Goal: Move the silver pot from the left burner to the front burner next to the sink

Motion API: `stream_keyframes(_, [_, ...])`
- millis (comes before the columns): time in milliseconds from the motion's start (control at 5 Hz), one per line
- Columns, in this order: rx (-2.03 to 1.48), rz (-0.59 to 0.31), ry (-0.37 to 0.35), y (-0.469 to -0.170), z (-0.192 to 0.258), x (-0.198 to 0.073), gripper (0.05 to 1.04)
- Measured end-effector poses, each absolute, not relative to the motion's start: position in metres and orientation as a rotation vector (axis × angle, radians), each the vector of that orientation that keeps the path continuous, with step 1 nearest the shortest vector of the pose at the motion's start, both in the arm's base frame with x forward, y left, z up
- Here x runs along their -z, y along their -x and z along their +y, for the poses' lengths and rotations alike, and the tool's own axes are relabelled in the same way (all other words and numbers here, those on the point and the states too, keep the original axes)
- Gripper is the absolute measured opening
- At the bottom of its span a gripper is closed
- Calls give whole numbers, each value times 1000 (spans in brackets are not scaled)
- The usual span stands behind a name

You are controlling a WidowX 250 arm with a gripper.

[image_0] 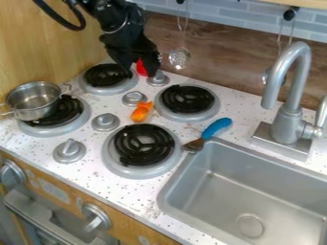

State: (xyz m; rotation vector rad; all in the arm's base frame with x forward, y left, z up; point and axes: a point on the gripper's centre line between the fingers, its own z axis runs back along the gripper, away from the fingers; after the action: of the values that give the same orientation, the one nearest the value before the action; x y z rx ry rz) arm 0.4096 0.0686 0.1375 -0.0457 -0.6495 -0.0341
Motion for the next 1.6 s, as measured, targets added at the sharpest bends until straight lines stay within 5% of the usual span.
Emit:
stream_keyframes(400, [-25, -570, 23, -395, 93, -112, 1001])
stream_keyframes(1400, [-145, -496, -222, -336, 212, -125, 1001])
stream_keyframes(1600, [-195, -454, -225, -323, 242, -104, 1001])
